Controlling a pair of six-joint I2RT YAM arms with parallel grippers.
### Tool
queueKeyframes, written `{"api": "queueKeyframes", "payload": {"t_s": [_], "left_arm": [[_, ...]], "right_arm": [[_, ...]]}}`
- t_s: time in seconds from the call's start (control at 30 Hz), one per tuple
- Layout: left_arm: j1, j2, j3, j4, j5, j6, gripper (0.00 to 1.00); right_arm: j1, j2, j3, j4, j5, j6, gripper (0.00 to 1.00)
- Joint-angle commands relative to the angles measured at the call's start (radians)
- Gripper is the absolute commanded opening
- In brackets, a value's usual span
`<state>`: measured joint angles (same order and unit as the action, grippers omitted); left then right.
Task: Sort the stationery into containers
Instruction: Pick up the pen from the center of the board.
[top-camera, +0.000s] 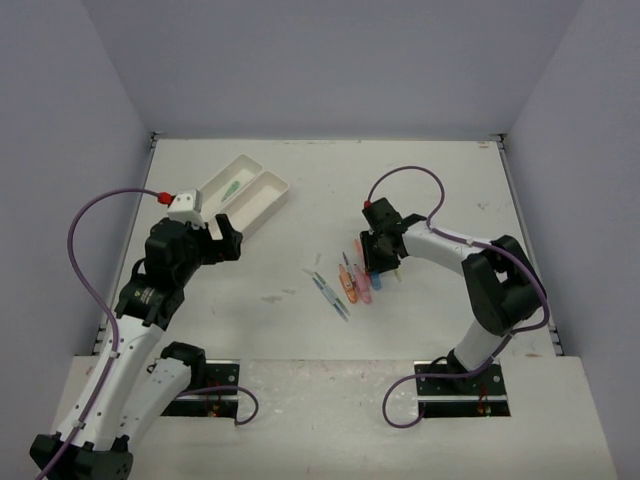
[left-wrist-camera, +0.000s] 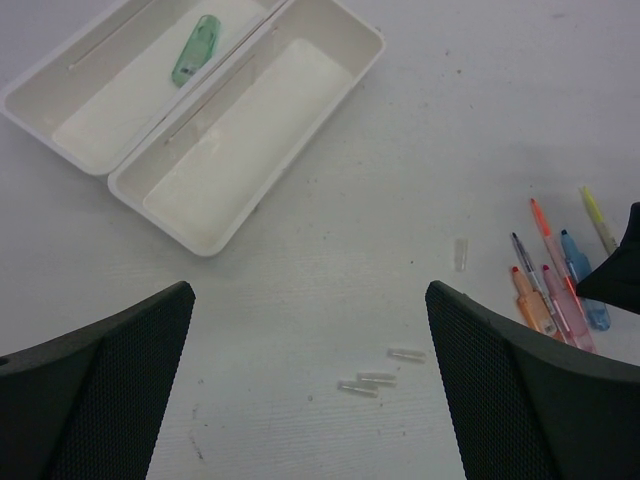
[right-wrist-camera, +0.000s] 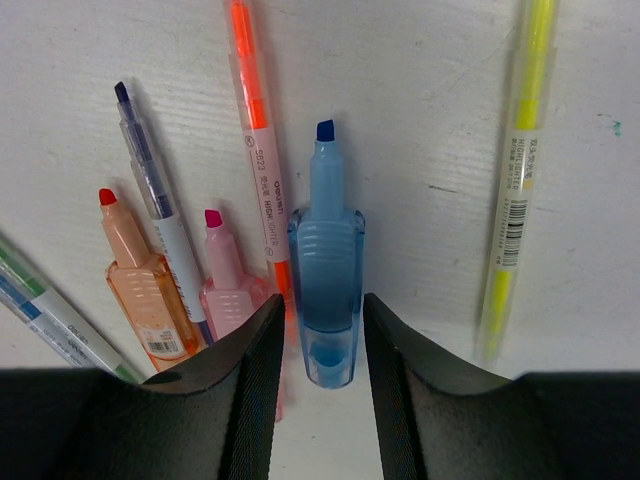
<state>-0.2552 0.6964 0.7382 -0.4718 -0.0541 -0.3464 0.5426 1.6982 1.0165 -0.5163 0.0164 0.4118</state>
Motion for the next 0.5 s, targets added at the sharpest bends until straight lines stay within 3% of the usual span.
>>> {"api": "queueKeyframes", "payload": {"t_s": [0.0,0.47], "left_arm": [[-0.015,-0.003,-0.005,0.045,0.019,0.030,1.00],[-0.035,-0.009,-0.006,0.045,0.023,0.033,1.00]], "right_arm": [[-0.012,-0.058,-0.015,0.009,0.006,0.022,0.40],[-0.013,0.004,0.033,-0.052,0.024,0.000,0.39]]}}
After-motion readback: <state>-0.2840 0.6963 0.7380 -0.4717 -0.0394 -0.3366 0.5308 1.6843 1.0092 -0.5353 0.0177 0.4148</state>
